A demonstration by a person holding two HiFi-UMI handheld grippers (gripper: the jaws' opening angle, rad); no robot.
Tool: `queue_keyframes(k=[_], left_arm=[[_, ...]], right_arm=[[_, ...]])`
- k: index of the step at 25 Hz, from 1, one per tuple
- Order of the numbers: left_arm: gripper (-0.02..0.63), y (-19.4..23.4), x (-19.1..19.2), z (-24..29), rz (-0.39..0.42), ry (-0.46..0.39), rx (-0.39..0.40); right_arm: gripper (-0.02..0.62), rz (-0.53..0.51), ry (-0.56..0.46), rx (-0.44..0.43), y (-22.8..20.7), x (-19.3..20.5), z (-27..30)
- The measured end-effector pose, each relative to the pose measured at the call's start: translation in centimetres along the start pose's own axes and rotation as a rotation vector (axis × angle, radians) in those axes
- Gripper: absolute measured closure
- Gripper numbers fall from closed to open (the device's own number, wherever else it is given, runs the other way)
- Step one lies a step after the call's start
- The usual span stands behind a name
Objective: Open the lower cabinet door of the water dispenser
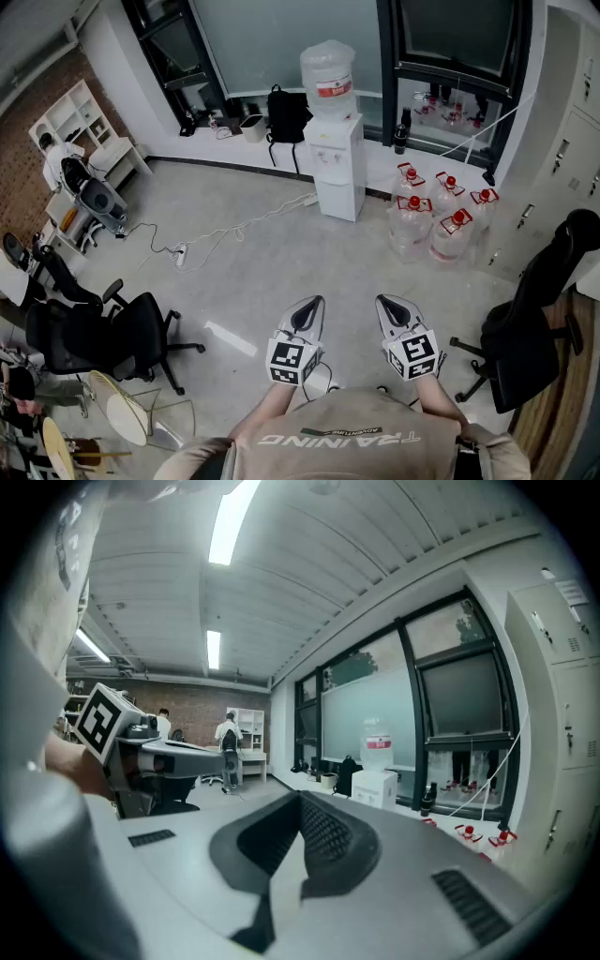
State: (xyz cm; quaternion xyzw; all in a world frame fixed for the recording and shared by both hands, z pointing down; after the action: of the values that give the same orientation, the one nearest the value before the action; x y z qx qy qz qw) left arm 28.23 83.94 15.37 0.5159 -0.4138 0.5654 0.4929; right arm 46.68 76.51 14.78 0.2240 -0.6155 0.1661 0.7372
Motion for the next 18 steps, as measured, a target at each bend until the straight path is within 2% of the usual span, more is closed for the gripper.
queue_keyframes(k=[3, 9, 18], left_arm=[[0.615, 2.8, -1.6, 0.1, 0.005, 0.016, -0.021], [0.615, 5.9, -0.6, -0.3, 0.004, 0.049, -0.01], [0.615, 9.0, 1.0, 1.5, -0.021, 0.071, 0.065]], right_arm=[[0.588, -0.006, 0.0, 0.007, 0.2, 0.0, 1.3], [0.588, 0.009, 0.01, 0.018, 1.4, -0.2, 3.4], [0.588, 0.007, 0.037, 0.047, 2.1, -0.1, 7.9]])
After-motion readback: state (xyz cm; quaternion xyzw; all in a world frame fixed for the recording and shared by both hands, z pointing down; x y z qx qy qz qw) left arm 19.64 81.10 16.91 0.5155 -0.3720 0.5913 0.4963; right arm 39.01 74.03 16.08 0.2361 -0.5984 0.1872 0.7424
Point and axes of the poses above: the fingertips, and each gripper's own axes: z forward along the fingers, y to its left, x out of its underside, the point moved 7 cm from there along -z, backward along the fingers, and after that the axes turned 5 degrees about -z, right-handed, at the moved point
